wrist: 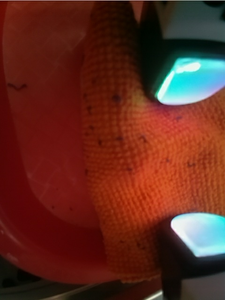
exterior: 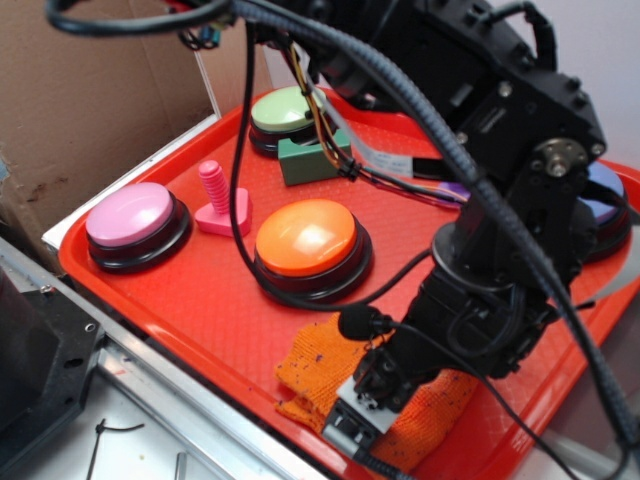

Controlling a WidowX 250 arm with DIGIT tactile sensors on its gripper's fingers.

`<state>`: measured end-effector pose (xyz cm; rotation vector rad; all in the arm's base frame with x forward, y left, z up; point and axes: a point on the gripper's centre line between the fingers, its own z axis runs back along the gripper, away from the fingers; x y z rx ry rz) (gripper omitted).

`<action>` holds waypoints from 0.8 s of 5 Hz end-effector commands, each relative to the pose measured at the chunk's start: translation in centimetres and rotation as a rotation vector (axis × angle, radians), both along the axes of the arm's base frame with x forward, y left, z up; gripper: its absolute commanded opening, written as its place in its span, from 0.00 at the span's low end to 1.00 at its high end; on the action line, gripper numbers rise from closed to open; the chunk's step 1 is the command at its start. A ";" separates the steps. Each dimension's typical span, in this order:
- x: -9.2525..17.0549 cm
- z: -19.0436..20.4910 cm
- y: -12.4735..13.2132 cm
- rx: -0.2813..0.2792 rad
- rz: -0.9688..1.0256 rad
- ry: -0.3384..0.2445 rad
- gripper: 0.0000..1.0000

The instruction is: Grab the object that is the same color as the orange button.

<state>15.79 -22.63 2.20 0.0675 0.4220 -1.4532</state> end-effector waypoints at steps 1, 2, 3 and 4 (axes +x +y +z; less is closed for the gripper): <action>0.0 0.0 0.0 0.000 0.000 0.000 1.00; 0.0 0.0 0.0 0.000 0.000 0.000 0.00; 0.1 -0.2 0.0 -0.004 0.003 0.003 0.00; 0.3 -0.4 0.0 -0.010 0.002 0.006 0.00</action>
